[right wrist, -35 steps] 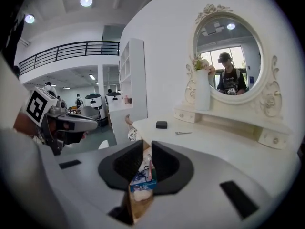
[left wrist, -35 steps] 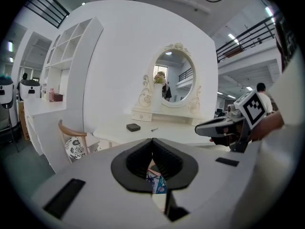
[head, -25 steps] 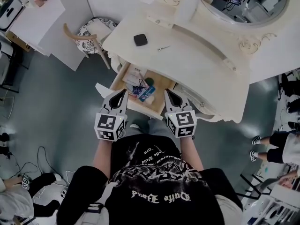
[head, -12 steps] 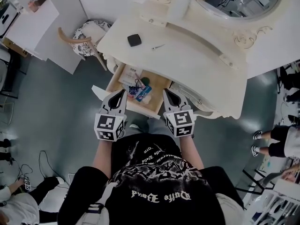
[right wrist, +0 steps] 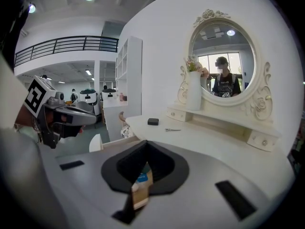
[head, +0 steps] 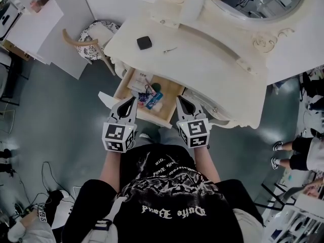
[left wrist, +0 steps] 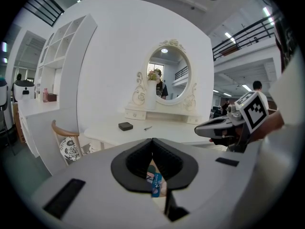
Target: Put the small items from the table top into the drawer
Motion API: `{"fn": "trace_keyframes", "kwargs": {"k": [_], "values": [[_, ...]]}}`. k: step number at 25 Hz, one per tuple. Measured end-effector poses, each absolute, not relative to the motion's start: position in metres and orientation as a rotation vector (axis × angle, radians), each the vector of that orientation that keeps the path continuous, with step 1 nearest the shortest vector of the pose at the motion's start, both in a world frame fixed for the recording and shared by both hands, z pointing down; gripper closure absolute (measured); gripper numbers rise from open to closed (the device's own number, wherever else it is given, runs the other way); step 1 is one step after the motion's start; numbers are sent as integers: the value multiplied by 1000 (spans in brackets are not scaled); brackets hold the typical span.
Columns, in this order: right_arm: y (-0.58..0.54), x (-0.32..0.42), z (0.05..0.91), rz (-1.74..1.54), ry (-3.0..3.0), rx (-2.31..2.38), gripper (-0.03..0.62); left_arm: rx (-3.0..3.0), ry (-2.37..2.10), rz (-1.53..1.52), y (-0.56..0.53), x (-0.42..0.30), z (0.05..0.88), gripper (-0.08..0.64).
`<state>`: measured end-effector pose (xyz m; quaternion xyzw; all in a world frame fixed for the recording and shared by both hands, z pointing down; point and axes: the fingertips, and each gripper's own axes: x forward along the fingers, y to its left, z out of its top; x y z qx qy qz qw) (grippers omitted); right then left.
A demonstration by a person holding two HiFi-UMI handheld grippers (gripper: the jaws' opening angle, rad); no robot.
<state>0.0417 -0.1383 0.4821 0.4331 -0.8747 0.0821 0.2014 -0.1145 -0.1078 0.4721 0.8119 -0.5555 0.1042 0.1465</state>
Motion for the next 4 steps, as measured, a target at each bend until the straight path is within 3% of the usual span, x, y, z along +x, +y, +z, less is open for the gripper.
{"fn": "trace_keyframes", "kwargs": {"k": [4], "values": [[-137,41,484,230,-2443,1204,582,2333,-1604,307,-107,-116,472,545]]}}
